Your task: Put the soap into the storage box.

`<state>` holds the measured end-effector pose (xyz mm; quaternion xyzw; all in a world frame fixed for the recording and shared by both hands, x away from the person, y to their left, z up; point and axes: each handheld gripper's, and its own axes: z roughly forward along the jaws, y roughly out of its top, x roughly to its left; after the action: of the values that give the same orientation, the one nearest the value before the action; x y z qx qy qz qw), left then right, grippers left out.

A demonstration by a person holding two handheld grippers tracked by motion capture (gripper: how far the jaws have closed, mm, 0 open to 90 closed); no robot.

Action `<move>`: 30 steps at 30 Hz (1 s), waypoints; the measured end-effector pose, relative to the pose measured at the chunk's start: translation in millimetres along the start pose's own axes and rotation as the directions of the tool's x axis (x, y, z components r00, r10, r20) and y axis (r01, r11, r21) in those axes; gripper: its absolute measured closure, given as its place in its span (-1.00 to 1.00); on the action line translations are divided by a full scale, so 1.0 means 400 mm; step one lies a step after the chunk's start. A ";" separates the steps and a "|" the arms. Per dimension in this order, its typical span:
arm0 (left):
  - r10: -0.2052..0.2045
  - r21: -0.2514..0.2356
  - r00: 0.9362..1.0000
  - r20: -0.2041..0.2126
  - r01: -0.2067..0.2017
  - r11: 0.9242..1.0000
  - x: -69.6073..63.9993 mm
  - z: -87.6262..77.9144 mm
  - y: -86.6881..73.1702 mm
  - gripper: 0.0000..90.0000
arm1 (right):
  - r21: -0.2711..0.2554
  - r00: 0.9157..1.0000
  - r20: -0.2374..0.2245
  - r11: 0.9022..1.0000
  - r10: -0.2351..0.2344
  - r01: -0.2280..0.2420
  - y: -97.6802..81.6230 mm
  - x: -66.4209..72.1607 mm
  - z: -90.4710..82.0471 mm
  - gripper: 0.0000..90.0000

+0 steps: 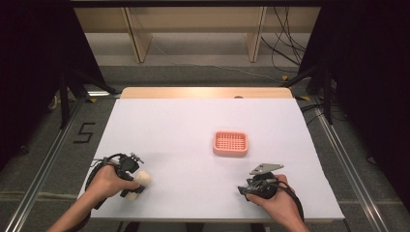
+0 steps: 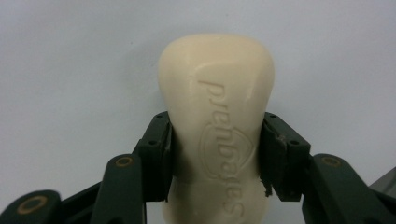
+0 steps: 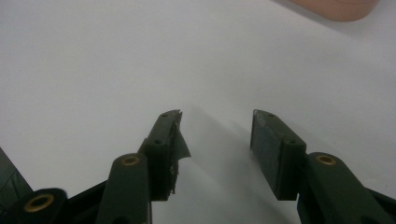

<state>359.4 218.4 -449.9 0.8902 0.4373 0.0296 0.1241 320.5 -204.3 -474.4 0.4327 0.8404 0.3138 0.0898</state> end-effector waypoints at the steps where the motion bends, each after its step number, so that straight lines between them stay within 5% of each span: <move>1: 0.016 0.007 1.000 -0.003 -0.016 1.000 -0.001 -0.003 0.003 0.10 | 0.000 1.000 0.003 1.000 -0.002 0.002 0.000 0.000 0.000 0.18; 3: -0.019 -0.011 1.000 0.001 0.019 1.000 -0.011 -0.005 0.004 0.10 | 0.001 1.000 0.003 1.000 0.000 0.000 0.000 0.000 0.000 0.18; 5: 0.022 -0.020 1.000 -0.003 -0.022 1.000 -0.007 -0.007 0.008 0.10 | 0.001 1.000 0.003 1.000 0.000 0.000 -0.001 0.000 0.000 0.18; 15: 0.025 -0.114 0.999 -0.020 -0.027 0.993 -0.023 -0.011 0.016 0.10 | 0.000 1.000 0.004 1.000 0.001 -0.001 -0.001 0.000 0.000 0.17; 23: 0.111 -0.175 0.992 -0.062 -0.121 0.977 -0.040 -0.020 0.042 0.10 | 0.003 1.000 0.001 1.000 0.015 -0.015 0.000 0.002 -0.002 0.17; 30: 0.135 -0.200 0.988 -0.077 -0.148 0.969 -0.054 -0.018 0.060 0.10 | -0.010 1.000 0.005 1.000 -0.005 0.005 0.000 -0.001 -0.002 0.17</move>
<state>363.6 188.8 -435.9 0.9003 0.3710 0.1110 0.1990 320.4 -205.1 -474.0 0.4308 0.8397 0.3167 0.0950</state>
